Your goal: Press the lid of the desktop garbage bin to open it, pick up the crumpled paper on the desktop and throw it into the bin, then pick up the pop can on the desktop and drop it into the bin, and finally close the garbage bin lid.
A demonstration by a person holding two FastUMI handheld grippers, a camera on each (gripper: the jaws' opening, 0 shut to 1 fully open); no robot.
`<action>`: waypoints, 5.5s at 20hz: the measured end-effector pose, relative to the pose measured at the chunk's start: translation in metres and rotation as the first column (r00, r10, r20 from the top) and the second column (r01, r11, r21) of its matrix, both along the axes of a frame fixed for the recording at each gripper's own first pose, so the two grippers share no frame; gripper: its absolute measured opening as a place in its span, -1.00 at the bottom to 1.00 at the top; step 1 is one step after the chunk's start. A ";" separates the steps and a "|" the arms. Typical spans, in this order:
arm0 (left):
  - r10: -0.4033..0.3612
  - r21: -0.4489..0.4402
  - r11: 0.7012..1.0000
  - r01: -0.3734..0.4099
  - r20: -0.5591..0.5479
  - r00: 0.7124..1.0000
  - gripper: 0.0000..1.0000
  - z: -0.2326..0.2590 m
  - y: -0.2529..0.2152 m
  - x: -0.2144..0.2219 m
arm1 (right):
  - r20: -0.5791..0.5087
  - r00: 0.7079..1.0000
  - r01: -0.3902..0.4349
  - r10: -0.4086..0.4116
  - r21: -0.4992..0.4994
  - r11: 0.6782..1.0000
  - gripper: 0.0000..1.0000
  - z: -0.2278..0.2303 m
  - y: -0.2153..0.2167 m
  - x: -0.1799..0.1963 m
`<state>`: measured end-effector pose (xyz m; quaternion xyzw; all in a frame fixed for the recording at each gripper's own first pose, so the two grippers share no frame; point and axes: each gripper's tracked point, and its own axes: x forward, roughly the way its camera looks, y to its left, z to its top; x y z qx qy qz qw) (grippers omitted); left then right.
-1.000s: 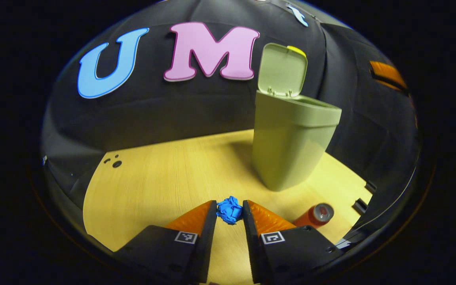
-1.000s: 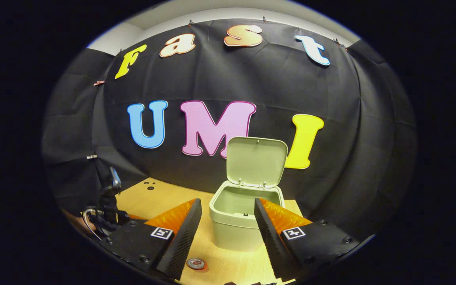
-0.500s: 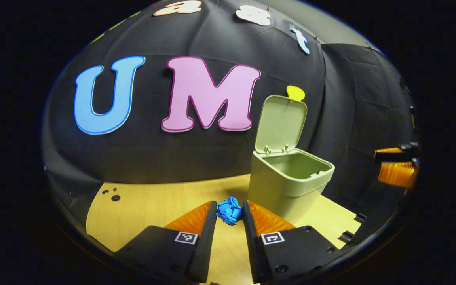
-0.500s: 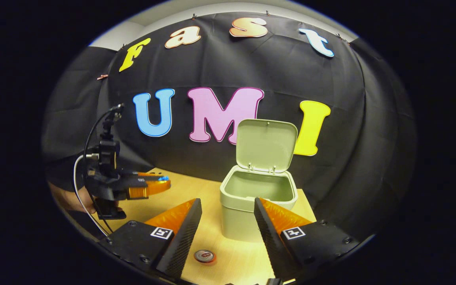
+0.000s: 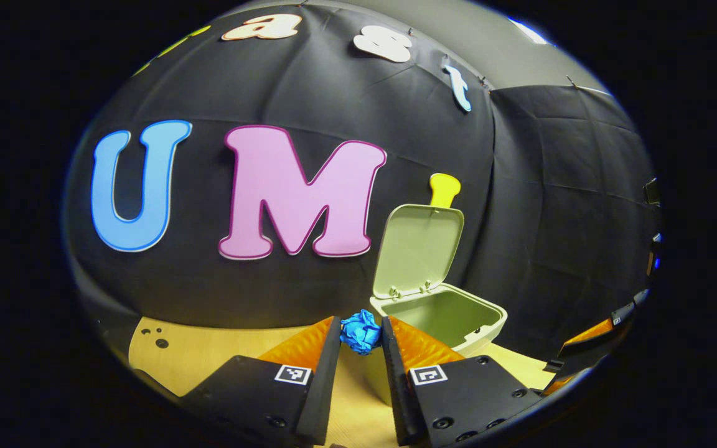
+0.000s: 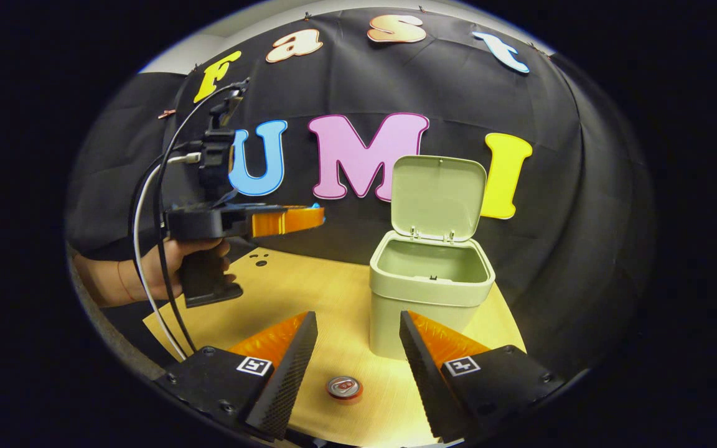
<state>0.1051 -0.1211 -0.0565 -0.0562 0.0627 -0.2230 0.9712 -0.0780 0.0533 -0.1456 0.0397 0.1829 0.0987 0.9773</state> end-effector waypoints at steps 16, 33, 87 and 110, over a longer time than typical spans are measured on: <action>-0.216 0.035 0.975 0.218 -0.040 0.975 -0.12 -0.021 -0.118 0.038 | -0.038 0.996 0.079 -0.078 0.023 0.997 0.70 -0.011 -0.023 -0.021; -0.242 0.099 0.963 0.251 -0.094 0.966 0.50 -0.049 -0.140 0.051 | -0.070 0.990 0.129 -0.126 0.043 0.991 0.68 -0.021 -0.035 -0.027; 0.344 0.074 0.939 -0.336 -0.203 0.917 0.91 -0.079 0.150 -0.137 | -0.509 0.834 -0.252 0.212 -0.009 0.968 0.68 -0.252 0.041 -0.013; 0.319 0.051 0.947 -0.316 -0.228 0.920 0.91 -0.092 0.142 -0.122 | -0.270 0.935 -0.229 0.232 0.040 0.973 0.65 -0.056 0.014 0.034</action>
